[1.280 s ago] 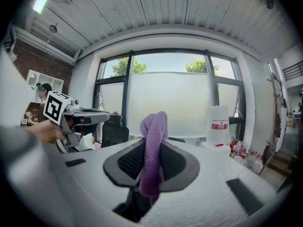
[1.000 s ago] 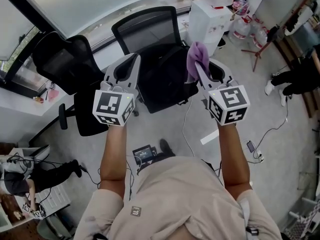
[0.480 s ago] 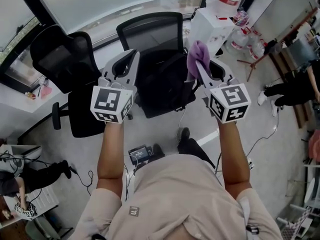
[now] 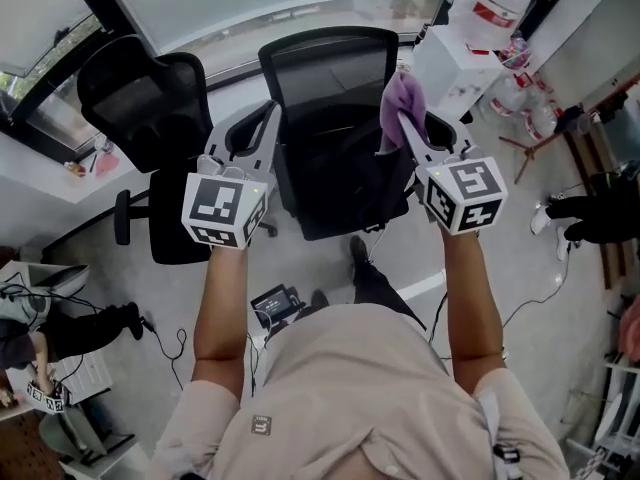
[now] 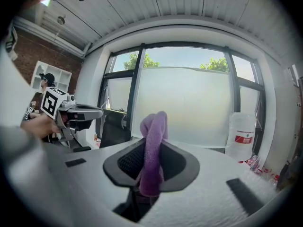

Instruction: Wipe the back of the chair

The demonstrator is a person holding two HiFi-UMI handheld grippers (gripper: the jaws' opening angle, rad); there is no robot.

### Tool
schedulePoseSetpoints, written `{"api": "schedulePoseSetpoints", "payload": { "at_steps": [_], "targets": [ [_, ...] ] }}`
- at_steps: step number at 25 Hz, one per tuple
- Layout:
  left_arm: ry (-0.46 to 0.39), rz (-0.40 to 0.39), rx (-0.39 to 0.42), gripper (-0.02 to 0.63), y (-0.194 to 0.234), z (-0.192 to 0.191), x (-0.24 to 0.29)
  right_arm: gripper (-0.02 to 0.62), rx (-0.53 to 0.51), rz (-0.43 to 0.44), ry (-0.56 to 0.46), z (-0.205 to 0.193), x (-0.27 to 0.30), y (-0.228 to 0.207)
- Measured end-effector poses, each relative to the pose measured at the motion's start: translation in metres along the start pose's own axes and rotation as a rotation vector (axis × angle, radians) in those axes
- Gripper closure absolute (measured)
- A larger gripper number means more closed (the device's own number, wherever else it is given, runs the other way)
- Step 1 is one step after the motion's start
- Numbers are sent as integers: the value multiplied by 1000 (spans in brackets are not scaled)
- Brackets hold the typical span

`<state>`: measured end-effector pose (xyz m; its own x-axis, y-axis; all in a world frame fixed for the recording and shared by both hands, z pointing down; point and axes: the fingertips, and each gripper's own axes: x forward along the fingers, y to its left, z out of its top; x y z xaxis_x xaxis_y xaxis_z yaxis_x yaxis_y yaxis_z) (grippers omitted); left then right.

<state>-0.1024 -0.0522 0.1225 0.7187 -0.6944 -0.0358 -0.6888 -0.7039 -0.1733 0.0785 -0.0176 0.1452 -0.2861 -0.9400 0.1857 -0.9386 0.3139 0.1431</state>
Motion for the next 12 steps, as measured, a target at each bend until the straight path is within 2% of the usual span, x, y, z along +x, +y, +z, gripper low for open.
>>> {"api": "schedulePoseSetpoints", "payload": {
  "at_steps": [12],
  "targets": [
    [72, 87, -17, 594, 42, -37, 62, 529, -28, 119, 42, -28, 95, -36]
  ]
}}
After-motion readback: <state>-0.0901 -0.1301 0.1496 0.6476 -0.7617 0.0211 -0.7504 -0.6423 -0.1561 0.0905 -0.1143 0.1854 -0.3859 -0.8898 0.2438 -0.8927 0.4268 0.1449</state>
